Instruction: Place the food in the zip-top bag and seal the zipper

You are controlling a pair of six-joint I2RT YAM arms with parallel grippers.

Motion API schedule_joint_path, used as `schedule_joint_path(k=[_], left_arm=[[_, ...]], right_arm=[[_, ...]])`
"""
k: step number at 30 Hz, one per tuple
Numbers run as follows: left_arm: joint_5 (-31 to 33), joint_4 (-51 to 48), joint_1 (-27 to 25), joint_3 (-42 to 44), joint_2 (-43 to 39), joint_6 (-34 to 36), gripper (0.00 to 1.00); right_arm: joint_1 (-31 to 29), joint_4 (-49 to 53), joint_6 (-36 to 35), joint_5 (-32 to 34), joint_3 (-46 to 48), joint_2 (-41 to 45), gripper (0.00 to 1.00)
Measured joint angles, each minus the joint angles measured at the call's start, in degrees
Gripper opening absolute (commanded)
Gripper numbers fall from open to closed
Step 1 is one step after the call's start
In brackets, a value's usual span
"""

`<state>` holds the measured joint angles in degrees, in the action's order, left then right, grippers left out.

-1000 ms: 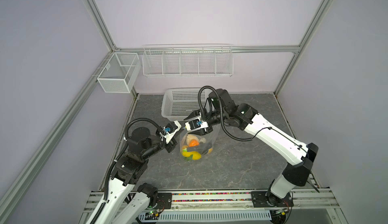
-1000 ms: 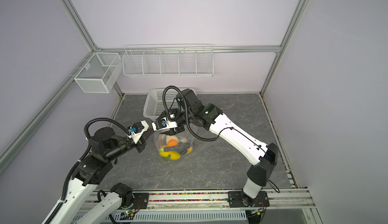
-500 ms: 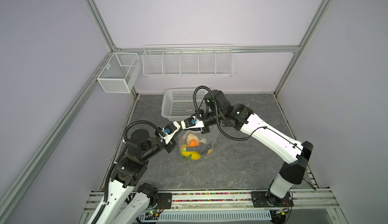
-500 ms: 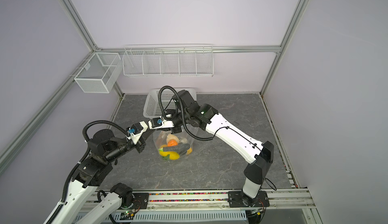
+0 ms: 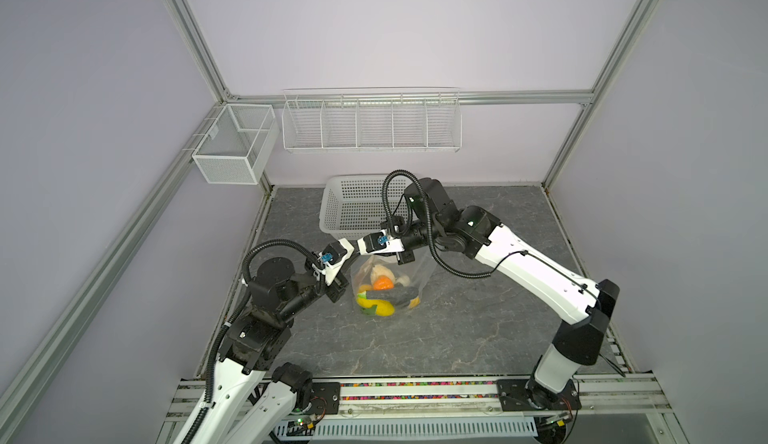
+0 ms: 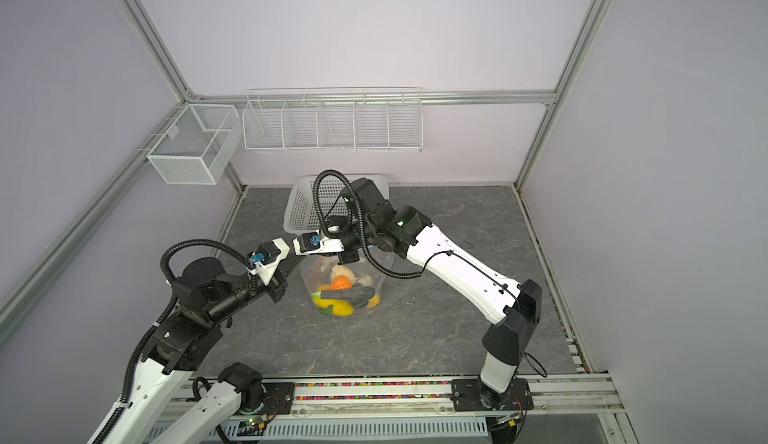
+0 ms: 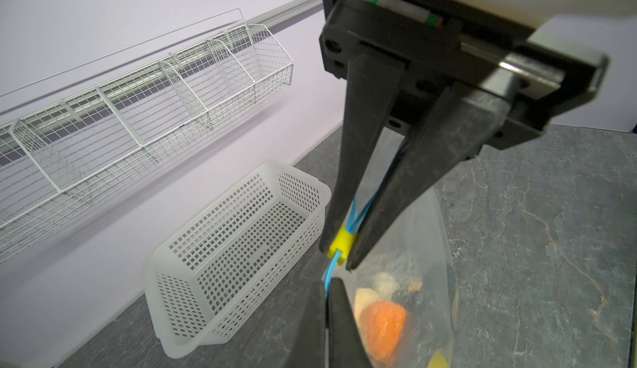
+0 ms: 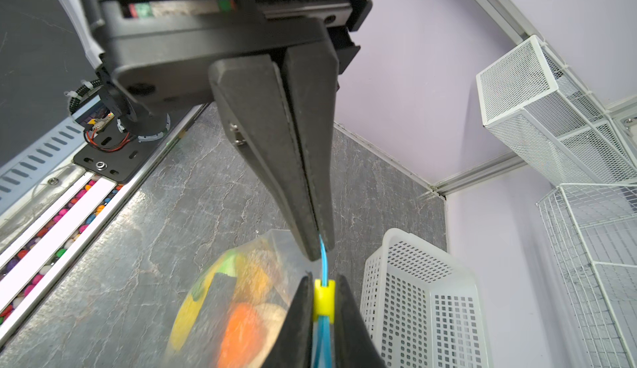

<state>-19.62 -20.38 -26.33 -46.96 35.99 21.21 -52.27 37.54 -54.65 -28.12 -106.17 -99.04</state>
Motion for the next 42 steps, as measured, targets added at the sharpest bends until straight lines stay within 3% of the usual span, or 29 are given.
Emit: schedule_joint_path(k=[27, 42], left_arm=[[8.6, 6.3, -0.7, 3.9, -1.1, -10.1, 0.00], [19.8, 5.6, -1.1, 3.7, -0.4, -20.4, 0.00]], right_arm=[[-0.3, -3.6, -0.3, 4.1, -0.1, -1.4, 0.06], [-0.4, -2.6, -0.4, 6.2, -1.4, -2.4, 0.06]])
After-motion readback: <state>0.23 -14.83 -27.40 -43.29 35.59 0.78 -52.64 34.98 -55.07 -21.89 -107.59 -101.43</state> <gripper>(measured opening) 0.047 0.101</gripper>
